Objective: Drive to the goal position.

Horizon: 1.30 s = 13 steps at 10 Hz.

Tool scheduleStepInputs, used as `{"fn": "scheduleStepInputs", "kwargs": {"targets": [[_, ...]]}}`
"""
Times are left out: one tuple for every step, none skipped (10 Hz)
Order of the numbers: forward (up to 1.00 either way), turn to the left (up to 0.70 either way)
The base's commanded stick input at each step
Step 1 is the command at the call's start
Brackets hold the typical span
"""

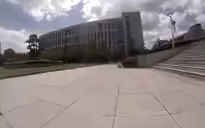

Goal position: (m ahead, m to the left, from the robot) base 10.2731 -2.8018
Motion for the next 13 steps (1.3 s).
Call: {"fn": "scheduleStepInputs", "kwargs": {"targets": [[0.70,0.00],[0.70,0.00],[0.70,0.00],[0.70,0.00],[0.70,0.00],[0.70,0.00],[0.70,0.00],[0.70,0.00],[0.70,0.00],[0.70,-0.08],[0.70,-0.20],[0.70,-0.32],[0.70,-0.10]]}}
